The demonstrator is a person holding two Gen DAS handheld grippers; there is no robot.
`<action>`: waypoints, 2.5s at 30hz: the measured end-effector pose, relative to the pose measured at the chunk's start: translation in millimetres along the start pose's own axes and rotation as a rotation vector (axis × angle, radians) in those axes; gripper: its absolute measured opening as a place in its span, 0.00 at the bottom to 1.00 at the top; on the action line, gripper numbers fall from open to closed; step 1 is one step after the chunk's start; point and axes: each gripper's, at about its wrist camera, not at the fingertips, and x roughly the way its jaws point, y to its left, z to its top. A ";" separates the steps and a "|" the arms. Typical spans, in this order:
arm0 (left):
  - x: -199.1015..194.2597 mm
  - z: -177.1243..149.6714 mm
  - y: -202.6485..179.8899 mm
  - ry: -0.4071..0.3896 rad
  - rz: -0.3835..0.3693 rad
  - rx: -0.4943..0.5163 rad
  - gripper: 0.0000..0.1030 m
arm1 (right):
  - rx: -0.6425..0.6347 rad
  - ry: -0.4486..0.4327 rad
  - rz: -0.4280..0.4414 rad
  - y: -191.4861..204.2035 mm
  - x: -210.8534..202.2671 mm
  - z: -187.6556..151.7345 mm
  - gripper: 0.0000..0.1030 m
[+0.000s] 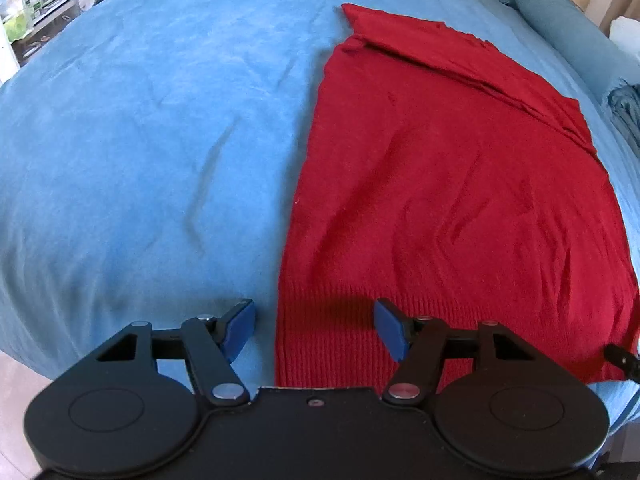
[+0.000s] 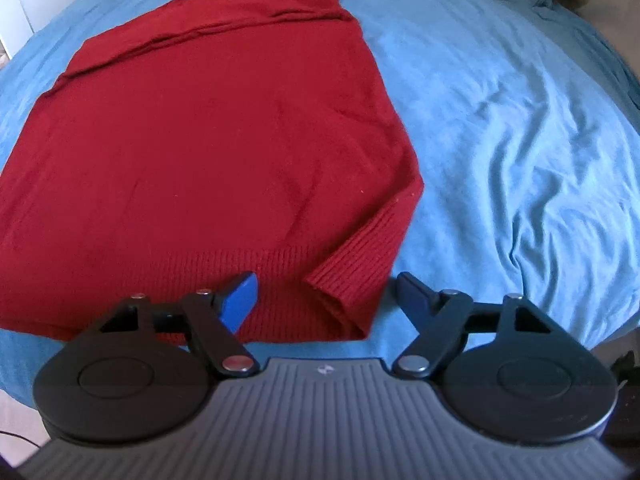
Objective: Fold small clothes
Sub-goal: 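Grasp the sweater hem with both grippers and lift it toward the collar, then lay the hem over the sweater body and open both grippers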
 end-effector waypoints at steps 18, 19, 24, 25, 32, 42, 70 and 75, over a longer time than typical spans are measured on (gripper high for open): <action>-1.5 -11.7 0.4 0.091 -0.091 -0.018 0.06 | 0.081 0.036 0.012 -29.3 -5.0 7.8 0.44; -1.0 -11.0 0.5 0.094 -0.094 -0.018 0.06 | 0.087 0.041 0.022 -30.3 -4.4 8.5 0.41; -5.9 -4.9 3.9 0.111 -0.102 -0.034 0.05 | 0.093 0.061 0.054 -34.9 -6.7 17.1 0.21; -8.9 -2.1 4.5 0.112 -0.107 -0.039 0.05 | 0.104 0.062 0.061 -37.2 -9.3 19.5 0.21; -58.2 39.1 8.8 0.056 -0.193 -0.130 0.05 | 0.180 0.027 0.145 -49.3 -50.5 57.9 0.21; -90.8 193.4 -13.6 -0.233 -0.305 -0.225 0.04 | 0.448 -0.208 0.427 -69.5 -80.6 209.0 0.20; 146.9 381.1 -77.1 -0.288 -0.087 -0.286 0.19 | 0.419 -0.194 0.352 -18.9 208.8 428.7 0.25; 109.4 358.6 -86.8 -0.381 -0.007 -0.248 0.92 | 0.348 -0.290 0.268 -15.1 189.9 419.6 0.99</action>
